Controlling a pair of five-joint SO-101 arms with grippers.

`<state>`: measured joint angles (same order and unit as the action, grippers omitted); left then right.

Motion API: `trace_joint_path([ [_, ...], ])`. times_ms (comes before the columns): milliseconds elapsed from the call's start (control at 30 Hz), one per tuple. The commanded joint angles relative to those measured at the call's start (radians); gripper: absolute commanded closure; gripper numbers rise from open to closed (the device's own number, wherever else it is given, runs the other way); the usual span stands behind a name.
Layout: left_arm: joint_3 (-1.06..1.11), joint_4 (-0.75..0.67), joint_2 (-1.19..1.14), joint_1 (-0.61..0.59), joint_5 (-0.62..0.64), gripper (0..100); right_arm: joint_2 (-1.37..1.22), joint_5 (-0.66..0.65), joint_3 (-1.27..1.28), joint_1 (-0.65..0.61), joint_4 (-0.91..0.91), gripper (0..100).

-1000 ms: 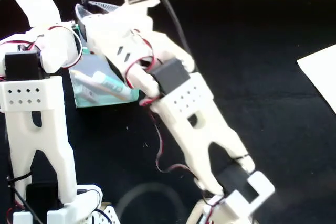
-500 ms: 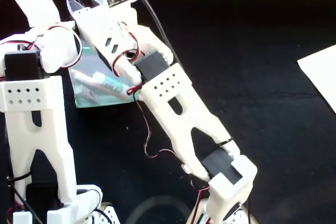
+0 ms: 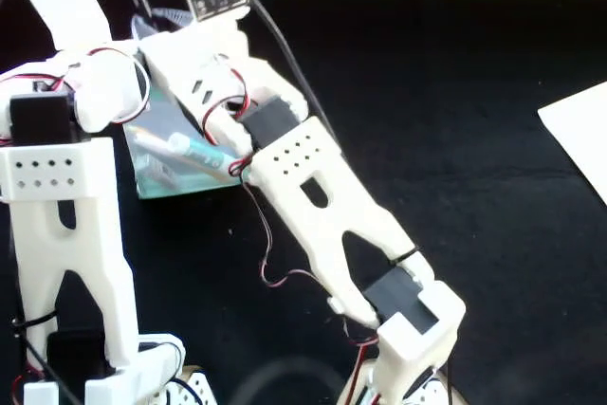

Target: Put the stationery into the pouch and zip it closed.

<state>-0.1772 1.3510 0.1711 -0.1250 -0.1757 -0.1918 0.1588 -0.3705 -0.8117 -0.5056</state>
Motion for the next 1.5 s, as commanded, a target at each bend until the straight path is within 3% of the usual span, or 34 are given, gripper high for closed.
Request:
trace_joint_path([
  [0,0.038,0.003,-0.013,0.024,0.006,99,0.015,0.008,0.039,0.022,0.002,99.3],
  [167,0.039,-0.011,-0.013,-0.030,0.009,99,0.085,0.009,0.124,0.024,0.001,99.3],
  [533,0.038,-0.011,-0.013,-0.028,0.011,99,0.364,0.008,0.394,0.025,-0.004,99.3],
  [1233,0.038,-0.011,-0.013,-0.028,0.012,99,0.522,0.003,0.409,0.018,-0.156,99.1],
  [1300,0.038,-0.011,-0.013,-0.028,0.012,99,0.519,0.008,0.409,0.008,-0.156,96.4],
  [1467,0.038,-0.011,-0.013,-0.028,0.012,99,0.519,0.005,0.409,-0.022,-0.156,73.5],
])
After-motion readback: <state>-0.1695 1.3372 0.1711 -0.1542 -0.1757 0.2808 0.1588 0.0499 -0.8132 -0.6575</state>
